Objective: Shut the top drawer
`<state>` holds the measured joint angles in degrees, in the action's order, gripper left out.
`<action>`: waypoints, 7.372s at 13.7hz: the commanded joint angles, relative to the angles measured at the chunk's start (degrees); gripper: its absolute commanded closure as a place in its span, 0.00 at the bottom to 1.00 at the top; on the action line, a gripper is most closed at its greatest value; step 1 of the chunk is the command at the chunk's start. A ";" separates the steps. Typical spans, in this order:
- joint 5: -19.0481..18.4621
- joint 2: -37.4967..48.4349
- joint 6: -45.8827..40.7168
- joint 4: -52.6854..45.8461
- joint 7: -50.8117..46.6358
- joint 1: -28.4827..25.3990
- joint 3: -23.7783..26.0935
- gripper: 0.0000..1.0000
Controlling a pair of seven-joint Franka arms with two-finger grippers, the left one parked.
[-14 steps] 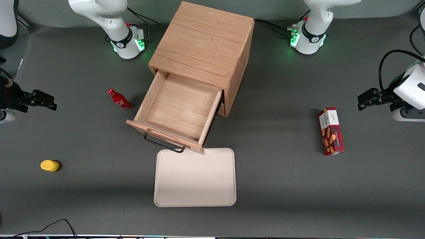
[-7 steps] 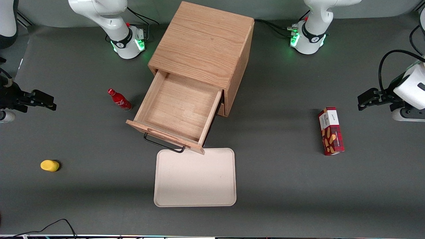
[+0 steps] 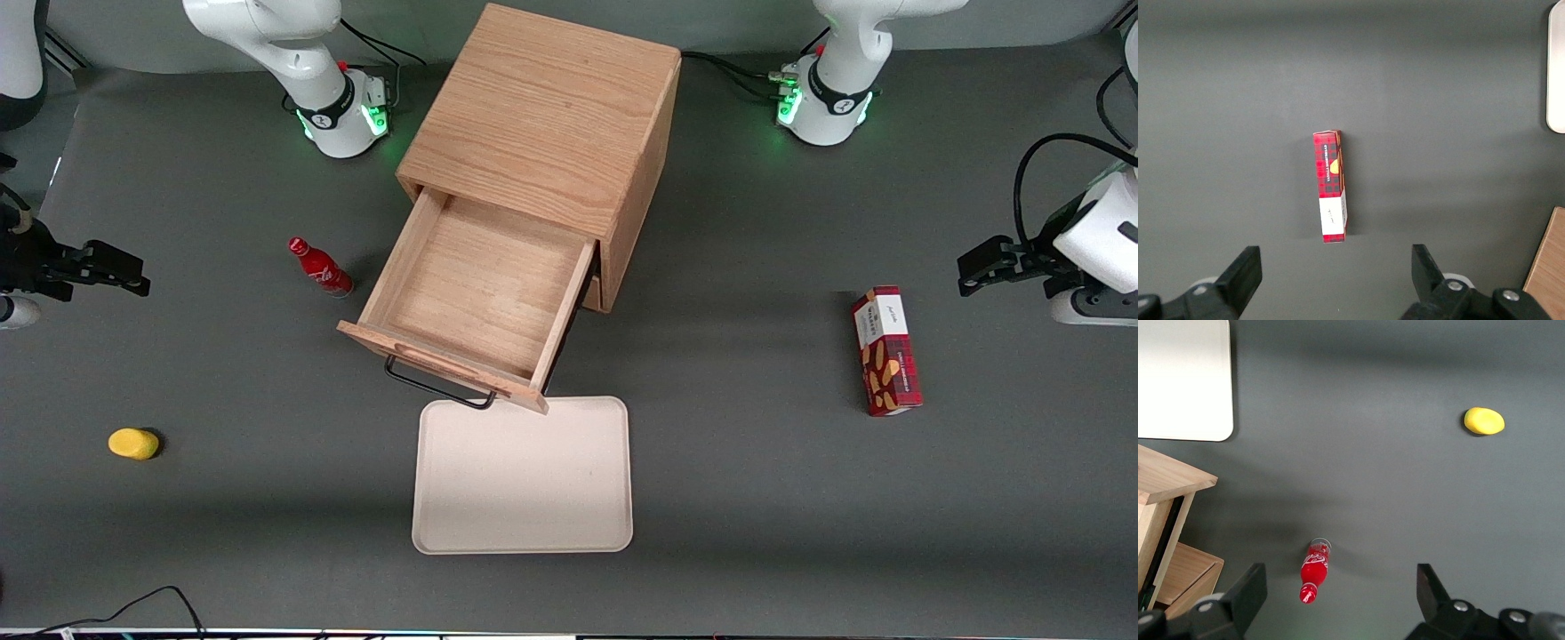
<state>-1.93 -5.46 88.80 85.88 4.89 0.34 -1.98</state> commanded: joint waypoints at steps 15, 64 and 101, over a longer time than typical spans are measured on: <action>7.63 -0.60 -0.82 -2.73 -0.06 -12.28 -0.39 0.00; 7.73 -32.16 15.79 -19.26 28.51 -16.69 7.87 0.00; 8.43 -31.72 14.91 -18.64 20.60 -15.81 9.97 0.00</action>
<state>5.54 -39.26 105.61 67.69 28.08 -15.50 6.42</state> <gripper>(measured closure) 0.000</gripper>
